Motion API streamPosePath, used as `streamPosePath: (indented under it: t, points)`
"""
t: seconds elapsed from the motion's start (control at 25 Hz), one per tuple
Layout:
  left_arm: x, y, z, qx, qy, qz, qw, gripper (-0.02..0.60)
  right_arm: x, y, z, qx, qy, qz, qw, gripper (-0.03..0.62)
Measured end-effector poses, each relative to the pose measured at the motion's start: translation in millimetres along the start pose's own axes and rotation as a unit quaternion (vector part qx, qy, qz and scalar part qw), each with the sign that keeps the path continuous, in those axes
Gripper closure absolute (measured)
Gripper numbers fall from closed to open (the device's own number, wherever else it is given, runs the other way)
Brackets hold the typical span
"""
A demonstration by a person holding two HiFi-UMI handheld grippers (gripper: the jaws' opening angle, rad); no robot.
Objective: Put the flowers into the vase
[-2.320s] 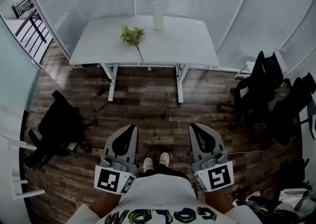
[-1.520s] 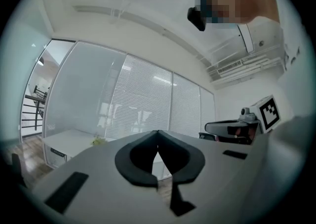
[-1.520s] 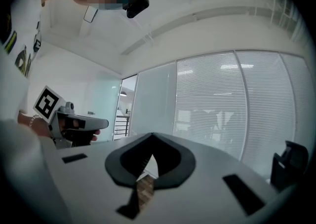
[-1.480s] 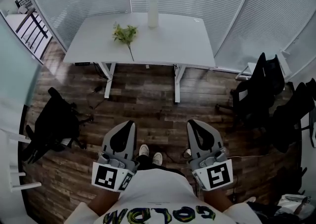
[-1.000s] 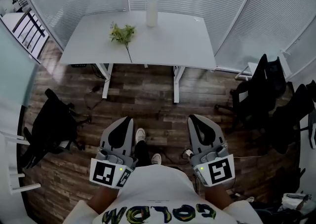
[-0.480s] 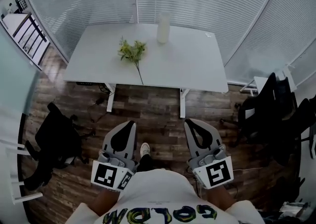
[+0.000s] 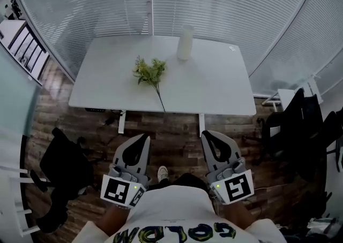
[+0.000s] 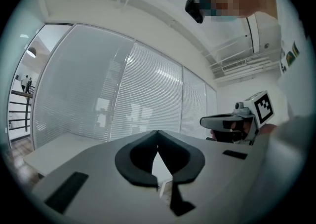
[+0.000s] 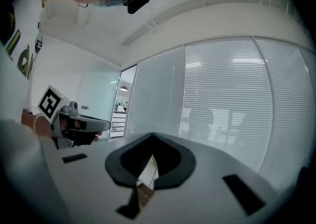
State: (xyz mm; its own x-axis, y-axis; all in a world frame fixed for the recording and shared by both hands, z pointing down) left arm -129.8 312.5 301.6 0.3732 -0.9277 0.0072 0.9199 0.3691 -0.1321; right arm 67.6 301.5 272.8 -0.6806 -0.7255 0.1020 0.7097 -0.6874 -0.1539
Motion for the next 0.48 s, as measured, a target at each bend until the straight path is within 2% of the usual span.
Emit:
streamPosePath:
  t: [0.2, 0.48]
  points:
    - [28, -20, 2, -0.012, -0.007, 0.008, 0.9999, 0.568, 28, 20, 5, 0.002, -0.007, 0.014, 1.000, 0.586]
    - [85, -39, 2, -0.010, -0.014, 0.013, 0.9998, 0.568, 70, 60, 14, 0.008, -0.011, 0.013, 1.000, 0.586]
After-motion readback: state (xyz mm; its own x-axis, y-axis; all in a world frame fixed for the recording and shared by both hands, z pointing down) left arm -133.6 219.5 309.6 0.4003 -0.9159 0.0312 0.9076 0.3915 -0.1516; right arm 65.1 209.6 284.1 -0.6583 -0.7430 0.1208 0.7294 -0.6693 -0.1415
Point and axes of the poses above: the fingertips, and each gripper's own axes: x forward along the fingers, y to its right, z out of its underside, the point moved 5 cm from there along -x, backward along the fingers, and after that the axes turned 6 degrees about -z, right-handed, at the moved point
